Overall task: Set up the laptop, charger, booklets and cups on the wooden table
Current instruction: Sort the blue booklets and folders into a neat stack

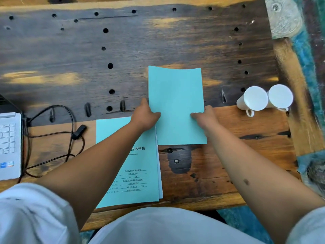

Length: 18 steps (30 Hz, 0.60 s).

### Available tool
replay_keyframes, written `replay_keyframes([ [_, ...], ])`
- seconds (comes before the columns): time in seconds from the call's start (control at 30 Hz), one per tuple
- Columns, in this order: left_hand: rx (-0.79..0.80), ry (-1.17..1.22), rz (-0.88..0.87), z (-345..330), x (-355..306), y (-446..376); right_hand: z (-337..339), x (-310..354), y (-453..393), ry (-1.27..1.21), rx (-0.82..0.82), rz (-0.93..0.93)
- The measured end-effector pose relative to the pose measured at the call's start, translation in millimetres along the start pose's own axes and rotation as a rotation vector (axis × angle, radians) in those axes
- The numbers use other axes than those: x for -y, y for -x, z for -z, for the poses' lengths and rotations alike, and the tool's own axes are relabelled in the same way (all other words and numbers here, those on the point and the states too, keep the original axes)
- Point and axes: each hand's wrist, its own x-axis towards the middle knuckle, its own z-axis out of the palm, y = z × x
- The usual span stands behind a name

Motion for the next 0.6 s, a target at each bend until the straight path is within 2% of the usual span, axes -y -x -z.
replay_keyframes([
  [0.07,0.06,-0.055,-0.059,-4,-6,-3,9,-4,-3,-0.023,-0.016,0.008],
  [0.13,0.1,-0.002,-0.111,-7,-17,-7,17,-6,-7,-0.032,-0.019,0.019],
  [0.2,0.161,0.195,-0.133,-13,-29,-9,23,-7,-10,-0.042,0.007,0.023],
  [0.3,0.221,0.479,-0.05,-28,-44,-7,30,-8,-15,-0.05,0.041,0.038],
  [0.43,0.241,0.697,0.062,-27,-40,-4,35,-11,-14,-0.087,0.058,0.037],
  [0.53,0.322,0.885,0.086,-8,-22,5,37,-11,2,-0.191,0.141,0.017],
  [0.6,0.378,0.95,0.068,10,-7,19,38,-11,18,-0.315,0.254,0.018],
])
